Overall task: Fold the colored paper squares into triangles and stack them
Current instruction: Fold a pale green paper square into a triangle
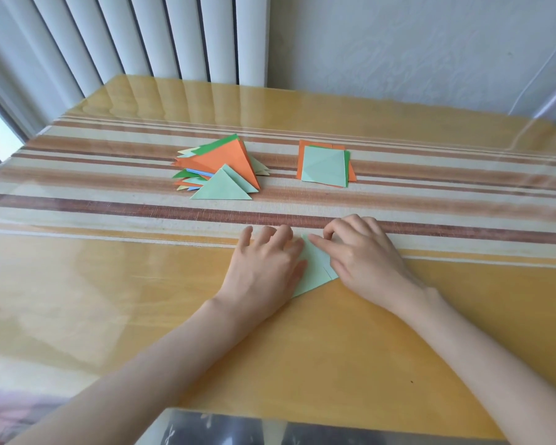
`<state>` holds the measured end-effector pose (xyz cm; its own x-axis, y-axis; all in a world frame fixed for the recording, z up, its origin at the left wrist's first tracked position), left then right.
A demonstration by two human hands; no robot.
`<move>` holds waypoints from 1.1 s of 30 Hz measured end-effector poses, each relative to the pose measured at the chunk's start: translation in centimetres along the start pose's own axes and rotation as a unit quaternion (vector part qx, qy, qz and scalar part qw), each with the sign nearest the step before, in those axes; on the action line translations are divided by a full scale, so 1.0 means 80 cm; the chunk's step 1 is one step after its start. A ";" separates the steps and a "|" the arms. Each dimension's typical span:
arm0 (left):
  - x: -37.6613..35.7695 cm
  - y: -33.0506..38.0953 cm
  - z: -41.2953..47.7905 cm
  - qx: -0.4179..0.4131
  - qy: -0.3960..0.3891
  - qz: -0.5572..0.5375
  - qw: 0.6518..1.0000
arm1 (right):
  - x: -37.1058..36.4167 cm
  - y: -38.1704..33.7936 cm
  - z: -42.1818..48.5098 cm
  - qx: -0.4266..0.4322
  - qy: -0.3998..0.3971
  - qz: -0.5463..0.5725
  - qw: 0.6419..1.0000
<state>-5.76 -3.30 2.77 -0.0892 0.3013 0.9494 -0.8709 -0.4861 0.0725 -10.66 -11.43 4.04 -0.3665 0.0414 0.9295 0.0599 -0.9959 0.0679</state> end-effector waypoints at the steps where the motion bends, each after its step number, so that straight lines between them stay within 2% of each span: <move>1: -0.001 0.001 0.000 0.001 -0.004 0.009 1.000 | 0.002 0.004 -0.004 -0.008 -0.001 0.001 1.000; 6: 0.001 -0.001 -0.006 0.010 0.000 -0.020 1.000 | 0.005 0.015 -0.012 -0.052 -0.010 0.045 0.998; 8: 0.000 -0.003 -0.008 0.020 -0.005 -0.032 0.999 | 0.006 0.036 -0.008 -0.154 -0.003 0.148 0.977; 10: -0.004 -0.008 -0.007 0.031 -0.013 -0.052 0.998 | 0.002 0.056 -0.012 -0.269 0.021 0.238 0.933; 13: -0.010 -0.012 -0.003 0.027 -0.036 -0.097 0.994 | -0.015 0.056 -0.016 -0.336 -0.015 0.242 0.910; 15: -0.017 -0.015 0.002 0.009 -0.065 -0.124 0.990 | -0.021 0.049 -0.019 -0.346 -0.033 0.252 0.903; 20: -0.028 -0.022 0.015 -0.039 -0.132 -0.175 0.975 | -0.020 0.049 -0.026 -0.371 -0.009 0.319 0.872; 25: -0.002 -0.030 0.011 0.031 -0.066 -0.219 0.973 | -0.018 0.046 -0.026 -0.365 0.015 0.353 0.861; 29: 0.000 -0.009 -0.012 0.015 -0.105 -0.171 0.980 | -0.018 0.043 -0.027 -0.350 0.011 0.354 0.867; 33: 0.005 -0.021 -0.018 0.035 -0.082 -0.174 0.981 | -0.011 0.044 -0.022 -0.325 0.013 0.340 0.882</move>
<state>-5.02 -1.13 2.60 0.2909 0.3252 0.8998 -0.7987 -0.4353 0.4156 -11.79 -15.11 2.85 -0.4731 -0.5776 0.6653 -0.2666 -0.6259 -0.7329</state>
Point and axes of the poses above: each hand's wrist, its own z-axis towards the middle knuckle, its own x-axis out of the back of the hand, y = z × x, the point moved 10 cm from there along z, towards the middle knuckle, and after that the axes turned 2 degrees about x, right-handed, at the moved point
